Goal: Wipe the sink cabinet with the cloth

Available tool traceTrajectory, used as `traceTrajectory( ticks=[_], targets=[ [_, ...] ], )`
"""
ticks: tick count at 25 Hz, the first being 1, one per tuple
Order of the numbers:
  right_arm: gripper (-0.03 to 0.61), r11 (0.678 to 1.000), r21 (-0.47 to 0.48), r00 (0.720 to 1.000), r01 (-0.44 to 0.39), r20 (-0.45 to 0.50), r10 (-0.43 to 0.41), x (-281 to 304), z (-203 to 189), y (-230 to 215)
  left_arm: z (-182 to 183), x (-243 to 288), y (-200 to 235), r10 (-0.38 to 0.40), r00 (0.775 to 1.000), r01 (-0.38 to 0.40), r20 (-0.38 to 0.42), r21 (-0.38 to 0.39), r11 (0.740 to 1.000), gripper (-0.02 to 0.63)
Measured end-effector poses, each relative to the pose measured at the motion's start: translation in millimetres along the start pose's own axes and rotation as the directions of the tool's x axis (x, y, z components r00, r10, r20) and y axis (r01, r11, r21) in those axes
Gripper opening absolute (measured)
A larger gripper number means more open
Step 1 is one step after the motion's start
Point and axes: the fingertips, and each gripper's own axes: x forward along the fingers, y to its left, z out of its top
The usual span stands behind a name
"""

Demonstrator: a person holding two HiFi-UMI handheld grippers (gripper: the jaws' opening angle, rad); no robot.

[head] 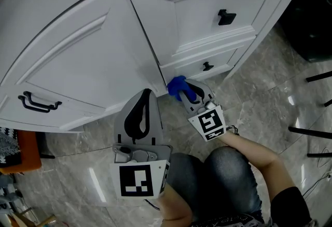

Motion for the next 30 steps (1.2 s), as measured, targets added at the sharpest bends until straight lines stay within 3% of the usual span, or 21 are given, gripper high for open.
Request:
traceTrajectory(
  ticks=[6, 30],
  targets=[
    [0.058, 0.998, 0.043, 0.999, 0.051, 0.008, -0.052, -3, -1, -18, -1, 3, -3, -0.011, 1.0, 0.011, -0.003, 0.01, 1.0, 0.005],
    [0.058, 0.985, 0.031, 0.986, 0.167, 0.02, -0.167, -18, -11, -58, -1, 8, -9, -0.011, 1.0, 0.011, -0.005, 0.001, 1.0, 0.005]
  ],
)
